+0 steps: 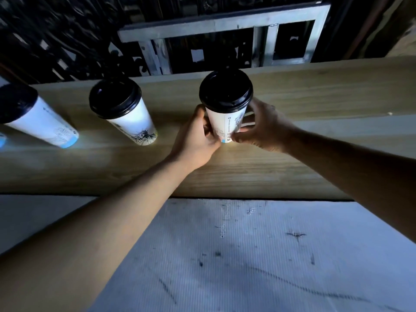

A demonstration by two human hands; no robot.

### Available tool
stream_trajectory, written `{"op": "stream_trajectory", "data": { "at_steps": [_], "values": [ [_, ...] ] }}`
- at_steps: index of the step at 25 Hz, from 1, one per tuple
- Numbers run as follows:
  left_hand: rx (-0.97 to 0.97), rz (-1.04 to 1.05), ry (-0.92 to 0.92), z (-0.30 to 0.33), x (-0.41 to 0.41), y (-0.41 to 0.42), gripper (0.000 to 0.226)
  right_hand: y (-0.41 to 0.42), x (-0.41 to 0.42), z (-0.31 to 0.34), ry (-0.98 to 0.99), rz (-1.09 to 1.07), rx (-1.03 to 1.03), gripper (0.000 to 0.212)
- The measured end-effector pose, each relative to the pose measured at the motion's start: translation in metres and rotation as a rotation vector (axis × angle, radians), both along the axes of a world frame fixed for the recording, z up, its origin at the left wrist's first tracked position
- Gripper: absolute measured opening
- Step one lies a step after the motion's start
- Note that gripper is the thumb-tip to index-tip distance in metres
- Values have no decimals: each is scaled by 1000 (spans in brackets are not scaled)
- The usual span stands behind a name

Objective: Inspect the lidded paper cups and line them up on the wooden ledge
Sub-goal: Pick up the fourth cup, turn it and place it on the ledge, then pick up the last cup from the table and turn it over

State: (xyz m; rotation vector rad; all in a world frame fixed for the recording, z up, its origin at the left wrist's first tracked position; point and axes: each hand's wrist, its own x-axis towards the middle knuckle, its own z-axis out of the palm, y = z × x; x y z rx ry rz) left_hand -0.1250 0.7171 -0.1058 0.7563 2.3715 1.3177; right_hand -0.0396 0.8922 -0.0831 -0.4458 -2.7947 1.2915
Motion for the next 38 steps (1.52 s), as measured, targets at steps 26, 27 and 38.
{"op": "stream_trajectory", "data": {
  "at_steps": [26, 27, 38],
  "values": [
    [-360, -317, 48, 154, 261, -158, 77, -133, 298, 186, -236, -207, 208, 71],
    [-340, -331, 27, 161, 277, -161, 77, -139, 320, 195, -218, -227, 208, 70],
    [-306, -299, -307, 152, 441, -147, 93, -149, 486, 171, -194, -412, -31, 54]
  ]
}}
